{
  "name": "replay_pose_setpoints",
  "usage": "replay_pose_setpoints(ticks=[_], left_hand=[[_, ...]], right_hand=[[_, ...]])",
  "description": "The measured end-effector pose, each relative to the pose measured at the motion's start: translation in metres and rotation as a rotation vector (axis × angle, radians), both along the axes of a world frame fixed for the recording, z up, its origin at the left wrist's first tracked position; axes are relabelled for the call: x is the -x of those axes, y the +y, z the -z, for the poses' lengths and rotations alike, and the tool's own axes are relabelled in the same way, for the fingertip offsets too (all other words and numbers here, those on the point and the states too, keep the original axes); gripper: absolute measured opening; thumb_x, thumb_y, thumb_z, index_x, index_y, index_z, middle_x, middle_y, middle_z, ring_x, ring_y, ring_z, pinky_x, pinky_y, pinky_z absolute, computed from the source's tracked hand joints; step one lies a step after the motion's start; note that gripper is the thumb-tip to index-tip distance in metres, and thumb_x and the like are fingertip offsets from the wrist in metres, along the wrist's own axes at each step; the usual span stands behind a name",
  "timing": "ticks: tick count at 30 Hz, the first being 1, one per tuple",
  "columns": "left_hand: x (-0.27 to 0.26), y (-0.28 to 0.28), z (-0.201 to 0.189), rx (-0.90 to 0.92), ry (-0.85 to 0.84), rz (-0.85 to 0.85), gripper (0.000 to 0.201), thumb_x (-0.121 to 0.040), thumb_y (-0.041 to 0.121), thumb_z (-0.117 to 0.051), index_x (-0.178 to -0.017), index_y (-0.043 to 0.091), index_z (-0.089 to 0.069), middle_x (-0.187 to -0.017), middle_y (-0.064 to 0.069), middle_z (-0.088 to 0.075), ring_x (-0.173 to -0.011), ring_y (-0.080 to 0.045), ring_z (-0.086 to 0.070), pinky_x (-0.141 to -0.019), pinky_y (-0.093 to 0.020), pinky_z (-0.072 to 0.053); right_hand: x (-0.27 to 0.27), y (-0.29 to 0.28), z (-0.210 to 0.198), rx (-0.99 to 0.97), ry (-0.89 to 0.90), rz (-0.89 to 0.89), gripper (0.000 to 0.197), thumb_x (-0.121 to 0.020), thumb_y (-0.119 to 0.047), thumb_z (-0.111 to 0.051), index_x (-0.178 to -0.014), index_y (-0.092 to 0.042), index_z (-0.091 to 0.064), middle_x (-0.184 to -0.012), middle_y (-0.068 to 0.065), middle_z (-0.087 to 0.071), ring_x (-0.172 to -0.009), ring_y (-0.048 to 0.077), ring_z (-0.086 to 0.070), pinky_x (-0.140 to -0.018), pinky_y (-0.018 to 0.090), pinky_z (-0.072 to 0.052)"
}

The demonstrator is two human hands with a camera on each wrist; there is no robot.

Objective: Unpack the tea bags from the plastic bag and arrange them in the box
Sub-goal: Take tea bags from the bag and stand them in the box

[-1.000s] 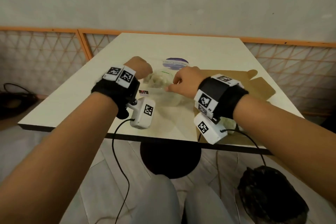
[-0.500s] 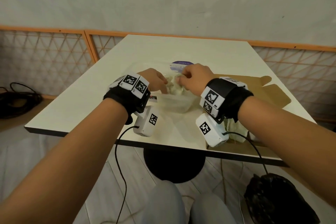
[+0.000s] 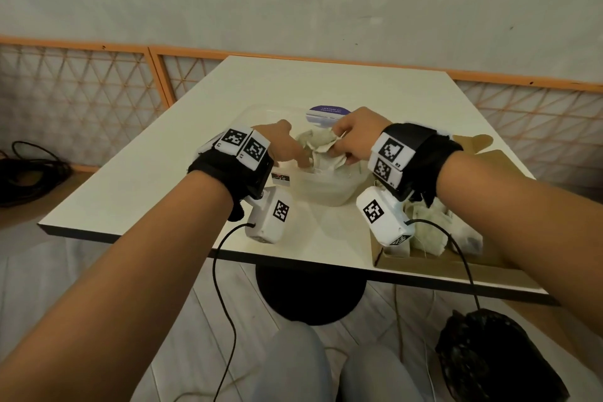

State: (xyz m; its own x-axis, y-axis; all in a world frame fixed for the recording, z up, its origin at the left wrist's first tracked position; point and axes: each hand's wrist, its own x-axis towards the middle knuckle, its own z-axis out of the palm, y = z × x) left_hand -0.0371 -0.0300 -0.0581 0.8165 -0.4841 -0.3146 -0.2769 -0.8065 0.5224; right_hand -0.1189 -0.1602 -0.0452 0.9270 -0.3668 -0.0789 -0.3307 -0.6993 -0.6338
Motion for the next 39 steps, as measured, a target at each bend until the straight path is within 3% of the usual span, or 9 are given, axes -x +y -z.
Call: replay_pose_setpoints(ticks=[3, 8, 11, 15, 18, 22, 24, 32, 39], left_hand=[[-0.002, 0.0, 0.002, 0.063, 0.034, -0.009, 0.092, -0.068, 0.03, -0.08, -0.145, 0.027, -0.029, -0.126, -0.005, -0.058, -0.111, -0.026, -0.06, -0.099, -0.038, -0.046], [-0.001, 0.001, 0.0, 0.176, 0.026, -0.015, 0.063, -0.073, 0.02, -0.078, -0.125, 0.03, -0.044, -0.075, -0.001, -0.053, -0.062, -0.015, -0.05, -0.06, -0.023, -0.043], [0.0, -0.002, 0.001, 0.193, 0.021, 0.009, 0.047, -0.074, 0.014, -0.075, -0.113, 0.027, -0.052, -0.079, -0.003, -0.053, -0.063, -0.018, -0.046, -0.063, -0.027, -0.042], [0.003, -0.005, 0.0, 0.161, 0.004, 0.068, 0.027, -0.079, 0.011, -0.067, -0.096, 0.032, -0.064, -0.085, 0.002, -0.054, -0.075, -0.016, -0.05, -0.067, -0.025, -0.044], [0.006, -0.005, -0.002, 0.171, -0.016, 0.111, 0.031, -0.081, 0.007, -0.061, -0.097, 0.032, -0.068, -0.09, 0.01, -0.056, -0.077, -0.01, -0.05, -0.073, -0.023, -0.043], [0.005, -0.001, 0.0, 0.234, -0.013, 0.073, 0.019, -0.079, 0.004, -0.065, -0.083, 0.022, -0.069, -0.067, 0.006, -0.051, -0.061, -0.01, -0.042, -0.057, -0.019, -0.034], [0.003, -0.001, 0.004, 0.255, 0.005, 0.038, 0.015, -0.078, 0.007, -0.069, -0.076, 0.021, -0.065, -0.07, 0.004, -0.052, -0.069, -0.014, -0.045, -0.063, -0.02, -0.038], [0.001, -0.002, 0.01, 0.296, 0.058, 0.07, 0.031, -0.075, 0.011, -0.075, -0.103, 0.022, -0.065, -0.098, -0.002, -0.061, -0.084, -0.017, -0.054, -0.089, -0.034, -0.049], [0.007, 0.002, 0.007, 0.355, 0.07, 0.033, 0.045, -0.073, 0.014, -0.078, -0.114, 0.027, -0.065, -0.105, 0.001, -0.061, -0.091, -0.016, -0.058, -0.082, -0.028, -0.052]], right_hand=[[0.003, -0.007, -0.002, -0.217, -0.109, 0.081, 0.022, -0.078, 0.004, -0.066, -0.1, 0.004, -0.066, -0.083, 0.015, -0.062, -0.062, 0.02, -0.06, -0.065, 0.028, -0.057], [0.002, -0.018, -0.006, -0.245, -0.146, 0.126, 0.019, -0.081, 0.003, -0.063, -0.099, 0.006, -0.063, -0.085, 0.02, -0.062, -0.063, 0.022, -0.059, -0.067, 0.028, -0.057], [0.003, -0.016, -0.001, -0.085, -0.014, 0.035, 0.044, -0.081, -0.006, -0.065, -0.119, 0.011, -0.052, -0.106, 0.029, -0.064, -0.062, 0.019, -0.058, -0.069, 0.03, -0.053], [0.006, -0.004, -0.005, -0.019, 0.084, -0.114, 0.064, -0.072, -0.025, -0.078, -0.129, -0.02, -0.049, -0.117, 0.008, -0.056, -0.085, 0.023, -0.066, -0.078, 0.034, -0.057], [0.005, 0.003, 0.001, 0.207, 0.11, -0.22, 0.066, -0.075, -0.024, -0.075, -0.134, -0.026, -0.046, -0.13, 0.002, -0.05, -0.102, 0.021, -0.059, -0.085, 0.031, -0.052], [0.003, 0.002, 0.009, 0.219, 0.089, -0.191, 0.041, -0.076, -0.019, -0.073, -0.115, -0.022, -0.063, -0.109, 0.004, -0.061, -0.069, 0.015, -0.056, -0.07, 0.025, -0.052], [0.002, -0.002, 0.012, 0.135, 0.038, -0.142, 0.028, -0.076, -0.017, -0.072, -0.104, -0.021, -0.069, -0.097, 0.006, -0.064, -0.061, 0.017, -0.059, -0.063, 0.024, -0.053], [0.004, -0.014, 0.016, -0.192, -0.13, -0.012, 0.008, -0.076, -0.015, -0.071, -0.075, -0.023, -0.069, -0.091, 0.012, -0.069, -0.081, 0.032, -0.065, -0.077, 0.043, -0.058], [0.011, -0.019, 0.003, -0.195, -0.225, -0.005, 0.012, -0.083, -0.01, -0.06, -0.09, -0.013, -0.07, -0.085, 0.009, -0.066, -0.071, 0.017, -0.058, -0.046, 0.018, -0.047]])
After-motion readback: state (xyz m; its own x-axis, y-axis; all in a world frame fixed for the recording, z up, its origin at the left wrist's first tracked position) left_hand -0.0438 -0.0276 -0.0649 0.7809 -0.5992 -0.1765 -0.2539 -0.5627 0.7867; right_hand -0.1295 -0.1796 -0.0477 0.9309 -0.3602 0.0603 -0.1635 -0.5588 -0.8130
